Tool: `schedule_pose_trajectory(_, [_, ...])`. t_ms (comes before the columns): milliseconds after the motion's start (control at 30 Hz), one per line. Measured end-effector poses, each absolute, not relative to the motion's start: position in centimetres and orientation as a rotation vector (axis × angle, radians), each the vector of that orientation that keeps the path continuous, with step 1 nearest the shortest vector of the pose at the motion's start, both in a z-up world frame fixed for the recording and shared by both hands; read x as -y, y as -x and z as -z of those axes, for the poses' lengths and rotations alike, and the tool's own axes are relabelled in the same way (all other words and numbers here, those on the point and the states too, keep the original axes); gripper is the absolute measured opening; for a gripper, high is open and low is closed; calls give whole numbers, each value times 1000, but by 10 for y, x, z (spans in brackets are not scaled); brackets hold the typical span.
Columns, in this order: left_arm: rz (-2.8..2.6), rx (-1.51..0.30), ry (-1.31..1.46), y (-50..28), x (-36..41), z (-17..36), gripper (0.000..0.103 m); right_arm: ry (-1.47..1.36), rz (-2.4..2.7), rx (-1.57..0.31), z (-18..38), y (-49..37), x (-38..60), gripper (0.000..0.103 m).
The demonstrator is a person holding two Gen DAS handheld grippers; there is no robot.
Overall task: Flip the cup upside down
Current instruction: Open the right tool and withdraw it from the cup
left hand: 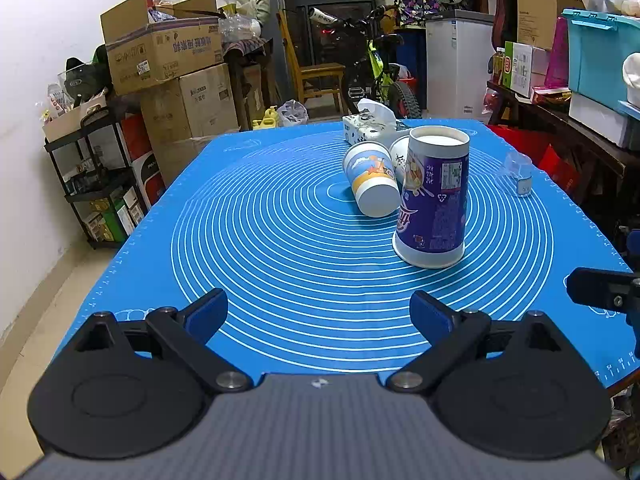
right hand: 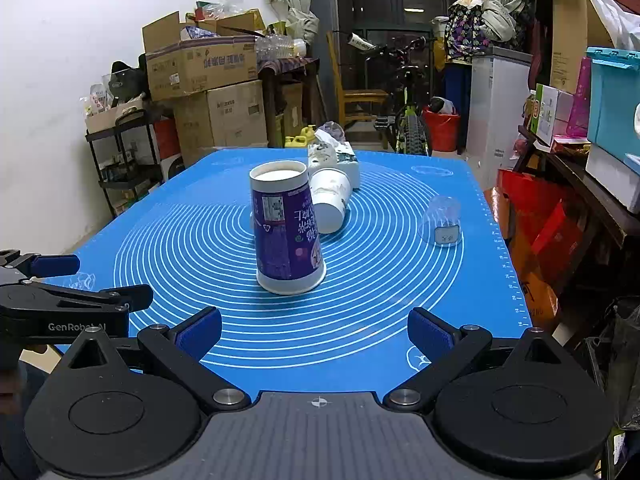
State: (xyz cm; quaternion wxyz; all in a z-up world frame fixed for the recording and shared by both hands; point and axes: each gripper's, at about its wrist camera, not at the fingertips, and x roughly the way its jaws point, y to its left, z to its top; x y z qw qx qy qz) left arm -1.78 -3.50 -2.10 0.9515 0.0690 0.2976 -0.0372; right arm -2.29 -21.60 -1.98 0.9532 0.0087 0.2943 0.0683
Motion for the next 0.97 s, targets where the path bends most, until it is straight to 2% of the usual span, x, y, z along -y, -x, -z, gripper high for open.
schedule_pose_trajectory(967, [83, -624, -128, 14, 35, 26, 98, -14, -143, -607, 24, 17, 212, 99])
